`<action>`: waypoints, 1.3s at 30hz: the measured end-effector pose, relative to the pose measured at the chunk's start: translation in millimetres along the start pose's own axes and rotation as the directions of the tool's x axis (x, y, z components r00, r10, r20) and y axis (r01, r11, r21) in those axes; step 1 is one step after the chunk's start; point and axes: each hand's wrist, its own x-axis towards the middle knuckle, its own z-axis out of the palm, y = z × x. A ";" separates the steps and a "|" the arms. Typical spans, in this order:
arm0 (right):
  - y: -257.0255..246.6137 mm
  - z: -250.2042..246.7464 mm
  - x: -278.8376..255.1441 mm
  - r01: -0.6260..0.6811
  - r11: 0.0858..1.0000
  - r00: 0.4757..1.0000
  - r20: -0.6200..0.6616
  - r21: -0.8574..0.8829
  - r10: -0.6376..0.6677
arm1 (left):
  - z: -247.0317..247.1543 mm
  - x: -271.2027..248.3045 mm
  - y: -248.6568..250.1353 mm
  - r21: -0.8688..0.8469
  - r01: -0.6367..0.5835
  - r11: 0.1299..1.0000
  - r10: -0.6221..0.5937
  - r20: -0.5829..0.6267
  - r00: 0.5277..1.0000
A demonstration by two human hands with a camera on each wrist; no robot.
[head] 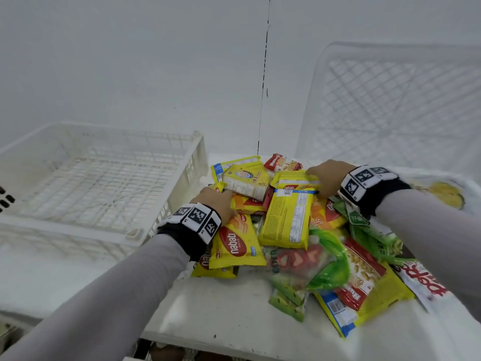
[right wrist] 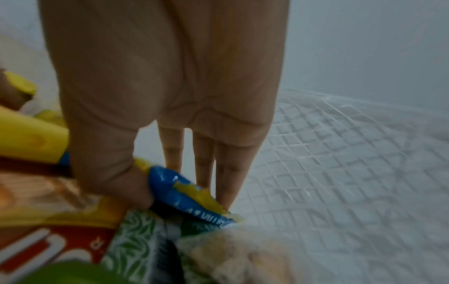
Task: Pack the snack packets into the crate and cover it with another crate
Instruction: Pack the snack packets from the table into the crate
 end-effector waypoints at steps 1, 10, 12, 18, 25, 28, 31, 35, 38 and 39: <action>-1.5 -1.6 -0.5 0.002 0.999 1.000 -0.016 -0.041 -0.003 | 0.6 1.9 0.2 0.021 -0.008 1.000 0.008 -0.020 1.000; 21.1 -70.4 -45.4 -0.081 0.899 0.972 -0.166 0.431 0.167 | 4.3 13.2 5.2 0.014 0.037 0.999 -0.036 -0.060 0.998; 16.2 -81.7 -48.8 -0.035 0.824 0.995 -0.055 0.565 0.080 | 4.6 14.9 5.7 0.038 0.029 0.999 -0.028 -0.015 0.999; -31.2 -54.9 -31.5 -0.041 0.909 0.988 0.152 0.415 -0.025 | 5.2 14.2 9.3 0.147 -0.051 0.988 0.059 -0.050 0.997; -43.0 -28.3 -28.4 0.134 0.921 0.952 0.210 0.365 -0.222 | -11.1 13.1 18.8 0.277 -0.158 0.948 0.178 -0.048 0.983; -40.7 -19.6 -28.8 0.117 0.858 0.967 0.138 0.500 -0.212 | -12.9 12.3 25.5 0.349 -0.213 0.913 0.219 0.022 0.975; -37.4 -15.7 -30.2 0.069 0.810 0.965 0.167 0.582 -0.202 | -13.3 11.2 31.0 0.460 -0.246 0.853 0.239 0.074 0.968; -35.3 -14.2 -33.0 0.068 0.842 0.961 0.193 0.535 -0.200 | -12.2 6.3 38.0 0.518 -0.215 0.828 0.234 0.029 0.972; -28.4 -10.9 -35.8 0.072 0.757 0.966 0.143 0.649 -0.215 | -12.6 -1.9 43.5 0.487 -0.144 0.861 0.173 -0.015 0.985; -24.5 -9.5 -36.6 0.071 0.723 0.971 0.120 0.687 -0.208 | -13.5 -4.6 45.1 0.489 -0.132 0.862 0.172 -0.037 0.984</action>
